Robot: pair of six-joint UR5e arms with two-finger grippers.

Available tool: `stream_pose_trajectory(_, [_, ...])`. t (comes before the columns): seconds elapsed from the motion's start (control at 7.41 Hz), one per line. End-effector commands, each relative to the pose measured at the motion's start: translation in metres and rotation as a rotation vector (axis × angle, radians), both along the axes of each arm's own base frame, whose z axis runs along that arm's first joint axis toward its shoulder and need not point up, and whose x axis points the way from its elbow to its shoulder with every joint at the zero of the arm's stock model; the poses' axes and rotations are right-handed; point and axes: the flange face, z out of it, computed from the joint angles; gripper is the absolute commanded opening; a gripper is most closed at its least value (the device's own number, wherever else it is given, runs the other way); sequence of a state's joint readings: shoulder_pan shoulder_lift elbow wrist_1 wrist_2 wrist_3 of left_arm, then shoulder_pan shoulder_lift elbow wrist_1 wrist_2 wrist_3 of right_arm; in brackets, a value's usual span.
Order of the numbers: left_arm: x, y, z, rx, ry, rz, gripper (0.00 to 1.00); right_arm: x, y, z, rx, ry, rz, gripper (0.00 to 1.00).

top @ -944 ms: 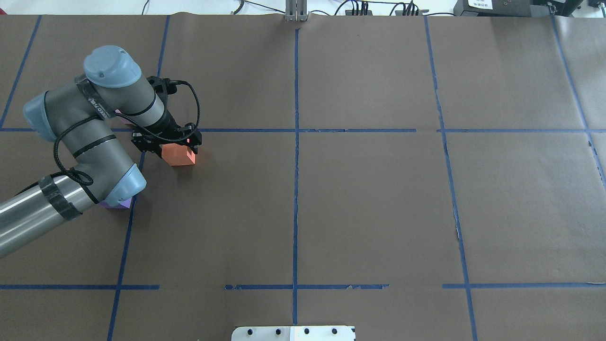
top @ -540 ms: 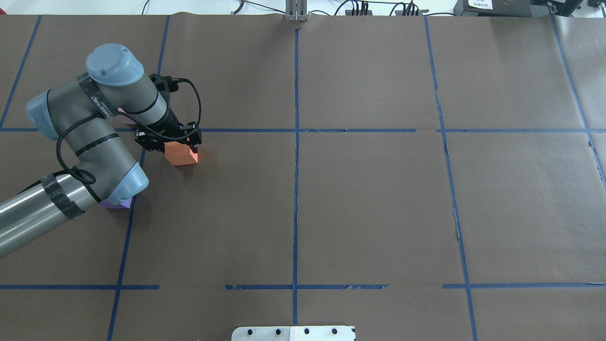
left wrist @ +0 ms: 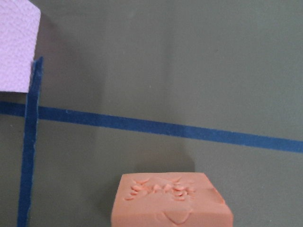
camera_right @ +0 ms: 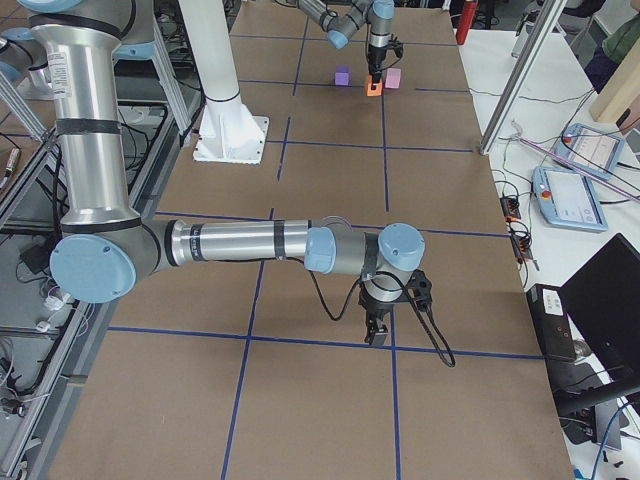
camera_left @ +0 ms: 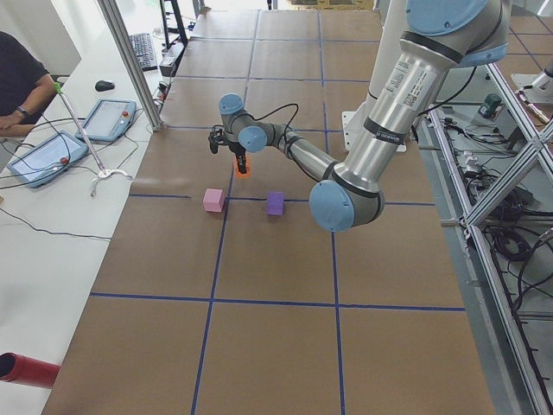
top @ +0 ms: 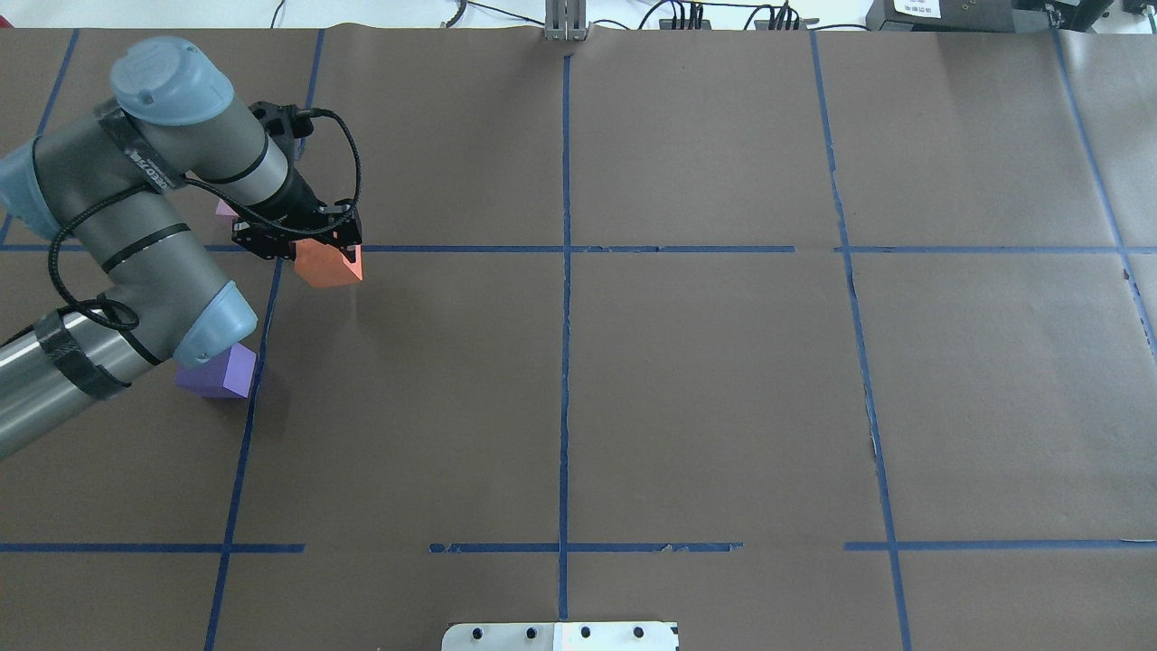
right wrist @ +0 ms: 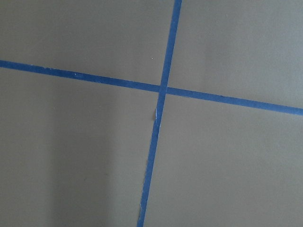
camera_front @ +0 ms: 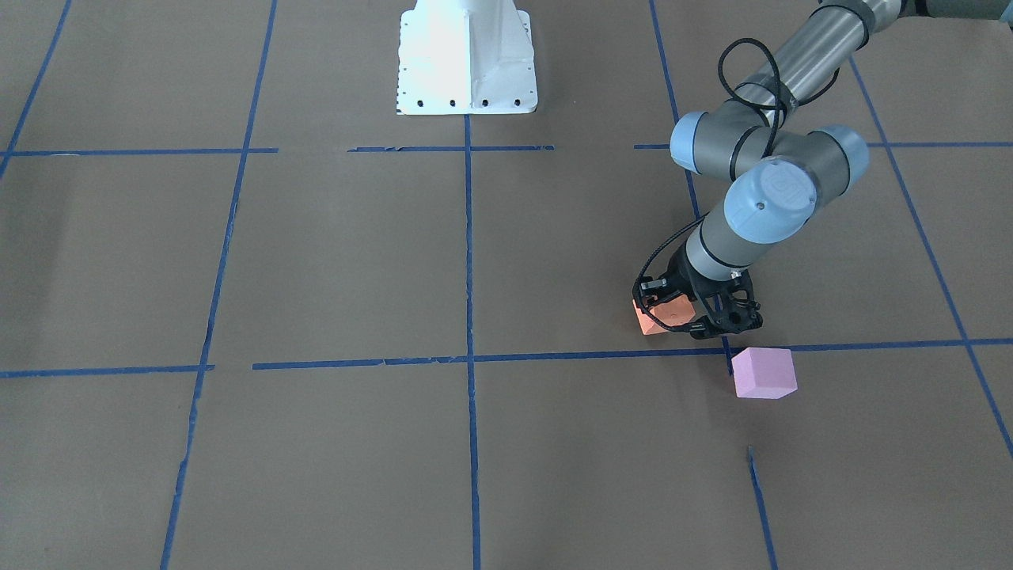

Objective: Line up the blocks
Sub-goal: 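Lift the orange cube and carry it toward the pink cube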

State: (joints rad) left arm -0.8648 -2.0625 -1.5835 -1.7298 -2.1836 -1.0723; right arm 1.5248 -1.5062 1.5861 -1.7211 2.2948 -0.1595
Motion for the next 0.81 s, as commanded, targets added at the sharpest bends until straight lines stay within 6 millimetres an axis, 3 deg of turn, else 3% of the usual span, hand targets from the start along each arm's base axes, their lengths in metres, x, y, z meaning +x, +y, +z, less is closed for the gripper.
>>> stream_pose_trajectory(0.0, [-0.080,-0.009,-0.010,0.070,-0.045,-0.002,0.45,0.000,0.000,0.000,0.000,0.000,0.000,1.00])
stream_pose_trajectory(0.13, [-0.100,-0.013,-0.003,0.102,-0.067,0.019,0.46,0.000,0.000,0.000,0.000,0.000,0.000,1.00])
stream_pose_trajectory(0.27, [-0.114,0.000,0.024,0.102,-0.088,0.041,0.47,0.000,0.000,0.000,0.000,0.000,0.000,1.00])
stream_pose_trajectory(0.67, [-0.103,0.000,0.074,0.076,-0.128,0.109,0.52,0.000,0.000,0.000,0.000,0.000,0.000,1.00])
